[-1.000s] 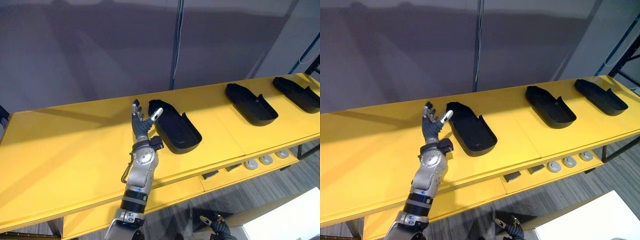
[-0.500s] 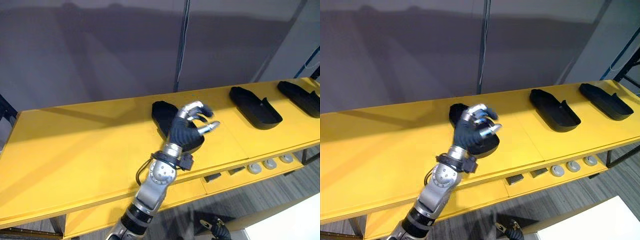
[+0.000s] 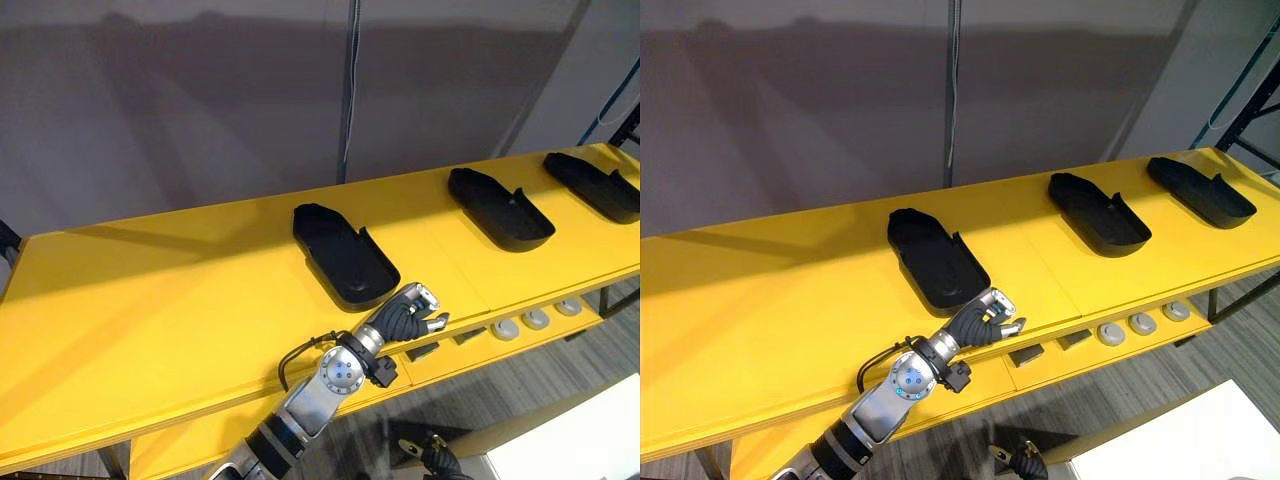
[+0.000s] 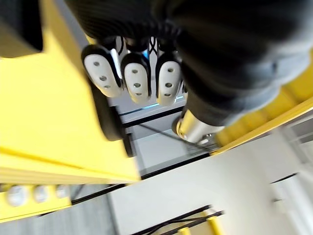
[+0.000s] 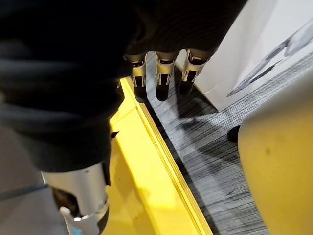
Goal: Walk over and take plastic housings, then place them on the shelf
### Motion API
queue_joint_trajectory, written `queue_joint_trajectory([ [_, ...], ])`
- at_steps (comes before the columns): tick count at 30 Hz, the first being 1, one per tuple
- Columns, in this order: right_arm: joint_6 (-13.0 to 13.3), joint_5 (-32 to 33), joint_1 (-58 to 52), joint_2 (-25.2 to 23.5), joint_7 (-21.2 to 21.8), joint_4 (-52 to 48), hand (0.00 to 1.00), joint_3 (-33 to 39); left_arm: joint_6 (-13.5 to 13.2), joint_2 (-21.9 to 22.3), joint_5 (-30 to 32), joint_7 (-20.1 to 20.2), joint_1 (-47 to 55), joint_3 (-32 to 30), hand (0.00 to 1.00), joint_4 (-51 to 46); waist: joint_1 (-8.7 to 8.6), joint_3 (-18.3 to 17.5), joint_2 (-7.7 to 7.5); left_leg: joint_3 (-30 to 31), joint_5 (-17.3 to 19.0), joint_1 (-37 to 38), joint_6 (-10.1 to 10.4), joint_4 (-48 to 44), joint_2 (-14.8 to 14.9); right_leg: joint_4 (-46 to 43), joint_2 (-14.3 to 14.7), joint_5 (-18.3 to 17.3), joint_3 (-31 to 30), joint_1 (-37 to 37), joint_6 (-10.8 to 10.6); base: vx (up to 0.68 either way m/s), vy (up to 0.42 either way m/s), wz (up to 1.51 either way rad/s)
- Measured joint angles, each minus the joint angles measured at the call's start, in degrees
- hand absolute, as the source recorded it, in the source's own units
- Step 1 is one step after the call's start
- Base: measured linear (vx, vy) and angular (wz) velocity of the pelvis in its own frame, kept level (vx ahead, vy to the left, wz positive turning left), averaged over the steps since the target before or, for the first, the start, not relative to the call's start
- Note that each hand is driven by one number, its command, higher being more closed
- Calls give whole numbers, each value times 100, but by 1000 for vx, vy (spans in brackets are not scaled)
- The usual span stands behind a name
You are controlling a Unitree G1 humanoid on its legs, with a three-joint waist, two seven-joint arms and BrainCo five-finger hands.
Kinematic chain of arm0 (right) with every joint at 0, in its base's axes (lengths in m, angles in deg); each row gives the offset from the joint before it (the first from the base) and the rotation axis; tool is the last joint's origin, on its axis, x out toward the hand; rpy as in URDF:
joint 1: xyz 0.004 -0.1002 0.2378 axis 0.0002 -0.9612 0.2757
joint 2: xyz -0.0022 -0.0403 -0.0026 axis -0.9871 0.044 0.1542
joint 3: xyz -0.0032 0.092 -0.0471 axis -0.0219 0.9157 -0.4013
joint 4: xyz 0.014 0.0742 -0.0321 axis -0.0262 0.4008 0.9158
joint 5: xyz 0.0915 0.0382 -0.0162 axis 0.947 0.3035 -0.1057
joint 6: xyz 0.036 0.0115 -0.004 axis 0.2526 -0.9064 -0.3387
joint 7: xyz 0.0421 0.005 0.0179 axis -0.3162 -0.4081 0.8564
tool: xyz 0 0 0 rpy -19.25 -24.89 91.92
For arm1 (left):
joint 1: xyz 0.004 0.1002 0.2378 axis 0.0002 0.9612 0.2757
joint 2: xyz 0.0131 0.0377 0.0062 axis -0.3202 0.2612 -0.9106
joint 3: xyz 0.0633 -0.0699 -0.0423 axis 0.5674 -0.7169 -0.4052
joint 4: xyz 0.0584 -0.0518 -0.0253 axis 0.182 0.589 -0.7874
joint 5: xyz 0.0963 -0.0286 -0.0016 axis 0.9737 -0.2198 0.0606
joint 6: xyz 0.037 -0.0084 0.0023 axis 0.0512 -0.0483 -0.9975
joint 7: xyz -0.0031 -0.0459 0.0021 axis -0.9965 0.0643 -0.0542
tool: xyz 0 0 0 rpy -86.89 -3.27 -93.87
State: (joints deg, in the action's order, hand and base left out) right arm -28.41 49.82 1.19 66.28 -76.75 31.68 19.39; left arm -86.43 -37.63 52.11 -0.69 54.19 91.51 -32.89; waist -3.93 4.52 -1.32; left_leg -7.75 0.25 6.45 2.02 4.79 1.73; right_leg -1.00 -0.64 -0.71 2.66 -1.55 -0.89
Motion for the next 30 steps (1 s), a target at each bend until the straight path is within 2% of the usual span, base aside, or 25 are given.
queue_joint_trajectory([
  [7, -1, 0, 125, -1, -62, 2, 0, -1, 212, 18, 167, -489, 4, -677, 100, 472, -79, 163, 0, -31, -16, -111, -20, 11, 14, 179, 19, 114, -8, 45, 15, -16, 1, -3],
  [15, -3, 2, 109, -7, -129, 2, 0, 26, 241, 48, 153, -969, 12, -1542, 100, 561, -78, 185, -6, -42, -9, -92, -10, 11, 42, 265, 45, 131, -11, -13, 22, 0, 0, 0],
  [22, -3, 1, 92, -15, -142, 4, 0, 30, 365, 46, 151, -1105, 200, -2013, 100, 713, -74, 209, -22, -130, 6, -69, 9, 12, 43, 445, 54, 254, -66, -96, 21, -37, 3, -4],
  [30, -3, 3, 73, -15, -143, 22, 0, 36, 387, 39, 21, -1096, 350, -1992, 100, 509, -66, 214, -22, -119, 4, -73, 6, 12, 47, 456, 63, 260, -53, -101, 21, -15, -2, -1],
])
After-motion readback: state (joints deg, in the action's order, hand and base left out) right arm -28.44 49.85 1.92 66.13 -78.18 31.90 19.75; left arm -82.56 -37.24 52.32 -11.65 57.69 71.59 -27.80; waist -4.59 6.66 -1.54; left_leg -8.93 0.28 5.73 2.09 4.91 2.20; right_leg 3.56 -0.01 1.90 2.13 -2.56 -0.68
